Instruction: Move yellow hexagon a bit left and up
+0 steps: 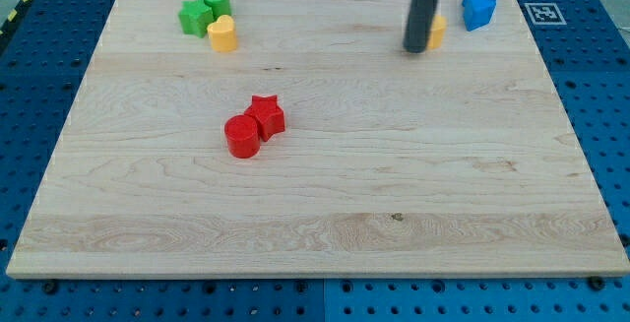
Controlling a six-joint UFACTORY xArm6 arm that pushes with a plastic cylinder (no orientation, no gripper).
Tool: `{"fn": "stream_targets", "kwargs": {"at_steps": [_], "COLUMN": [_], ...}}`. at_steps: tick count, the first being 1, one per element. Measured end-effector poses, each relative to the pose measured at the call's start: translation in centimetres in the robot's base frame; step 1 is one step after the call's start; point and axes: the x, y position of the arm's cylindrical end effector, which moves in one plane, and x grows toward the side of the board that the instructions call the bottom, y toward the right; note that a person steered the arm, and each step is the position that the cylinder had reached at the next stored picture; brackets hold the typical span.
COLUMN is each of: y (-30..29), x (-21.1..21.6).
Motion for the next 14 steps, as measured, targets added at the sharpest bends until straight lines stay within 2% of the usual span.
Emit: {"fn": "stream_targets", "kwargs": {"at_steps": [2, 3, 5, 7, 9, 14], "y": [8.0, 8.3, 6.0, 5.7, 5.1, -3.5], "x": [-0.2, -0.2, -0.4, -2.4, -2.5, -1.6]}}
